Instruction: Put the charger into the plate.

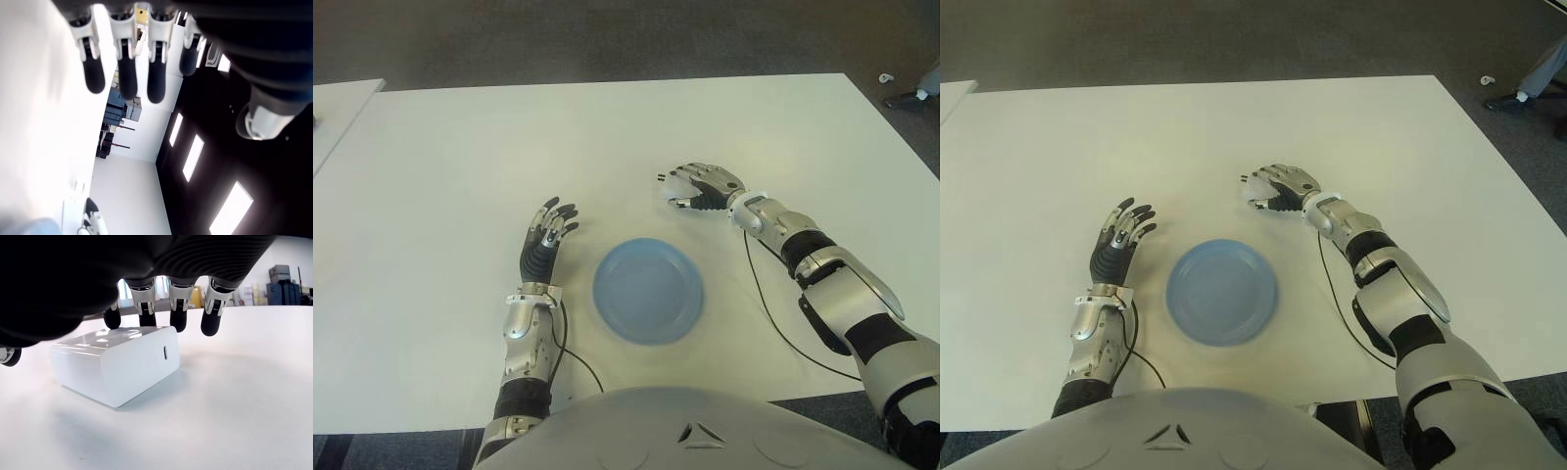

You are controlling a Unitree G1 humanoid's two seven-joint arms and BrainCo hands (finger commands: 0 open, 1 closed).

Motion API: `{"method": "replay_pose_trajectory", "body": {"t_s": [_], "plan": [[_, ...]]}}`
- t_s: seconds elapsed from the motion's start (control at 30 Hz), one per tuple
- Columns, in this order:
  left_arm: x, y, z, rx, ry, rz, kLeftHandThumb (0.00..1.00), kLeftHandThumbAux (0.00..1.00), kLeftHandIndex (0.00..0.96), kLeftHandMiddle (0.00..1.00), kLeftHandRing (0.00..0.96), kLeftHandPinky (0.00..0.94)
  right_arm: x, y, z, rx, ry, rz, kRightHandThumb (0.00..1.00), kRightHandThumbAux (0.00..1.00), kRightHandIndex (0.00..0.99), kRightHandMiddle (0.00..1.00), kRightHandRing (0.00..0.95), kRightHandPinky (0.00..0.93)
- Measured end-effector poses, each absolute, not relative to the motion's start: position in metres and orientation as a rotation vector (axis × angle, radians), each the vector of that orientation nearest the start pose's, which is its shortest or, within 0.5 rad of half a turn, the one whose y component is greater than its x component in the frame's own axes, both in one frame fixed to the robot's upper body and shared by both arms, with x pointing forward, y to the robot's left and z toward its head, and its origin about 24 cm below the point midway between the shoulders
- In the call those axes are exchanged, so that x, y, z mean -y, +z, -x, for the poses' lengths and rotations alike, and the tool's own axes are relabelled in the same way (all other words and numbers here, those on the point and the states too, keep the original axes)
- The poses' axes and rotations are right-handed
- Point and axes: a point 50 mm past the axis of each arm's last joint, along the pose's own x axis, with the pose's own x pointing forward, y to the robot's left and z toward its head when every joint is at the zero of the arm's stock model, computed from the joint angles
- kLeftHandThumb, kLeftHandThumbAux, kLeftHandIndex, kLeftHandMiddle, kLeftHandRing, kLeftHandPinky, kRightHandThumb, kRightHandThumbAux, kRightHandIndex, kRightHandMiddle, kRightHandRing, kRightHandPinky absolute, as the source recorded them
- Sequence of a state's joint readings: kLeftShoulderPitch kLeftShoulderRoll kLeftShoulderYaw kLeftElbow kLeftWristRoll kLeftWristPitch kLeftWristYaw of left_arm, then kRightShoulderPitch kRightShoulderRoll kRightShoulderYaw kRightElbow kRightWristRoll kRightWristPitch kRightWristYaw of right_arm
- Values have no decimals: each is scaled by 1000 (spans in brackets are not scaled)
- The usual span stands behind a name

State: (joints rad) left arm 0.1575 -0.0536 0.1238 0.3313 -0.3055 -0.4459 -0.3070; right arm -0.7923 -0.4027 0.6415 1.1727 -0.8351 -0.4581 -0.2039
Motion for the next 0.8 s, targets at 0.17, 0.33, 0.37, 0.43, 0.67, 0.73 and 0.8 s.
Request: {"method": "replay_pose_trajectory", "body": {"t_s": [0.17,0.33,0.37,0.43,0.67,0.73,0.8], "plan": [[-173,-24,-199,30,5,304,0,501,175,287,277,279,160,26,-351,135,604,1525,307,143,0,0,0,0],[-174,-24,-198,30,3,303,0,498,179,285,276,274,161,25,-351,131,598,1525,312,141,0,0,0,0],[-174,-24,-198,31,2,302,0,498,180,284,274,272,161,25,-351,131,597,1525,313,141,0,0,0,0],[-174,-24,-198,30,3,302,0,501,183,282,271,271,162,25,-351,132,594,1525,312,142,0,0,0,0],[-175,-24,-198,25,2,304,0,505,188,280,269,271,163,24,-350,136,581,1527,311,145,0,0,0,0],[-175,-24,-198,26,4,306,0,502,184,280,268,270,163,24,-350,140,578,1529,308,146,0,0,0,0],[-176,-24,-198,27,5,306,0,502,184,281,268,268,163,24,-350,147,574,1532,307,146,0,0,0,0]]}}
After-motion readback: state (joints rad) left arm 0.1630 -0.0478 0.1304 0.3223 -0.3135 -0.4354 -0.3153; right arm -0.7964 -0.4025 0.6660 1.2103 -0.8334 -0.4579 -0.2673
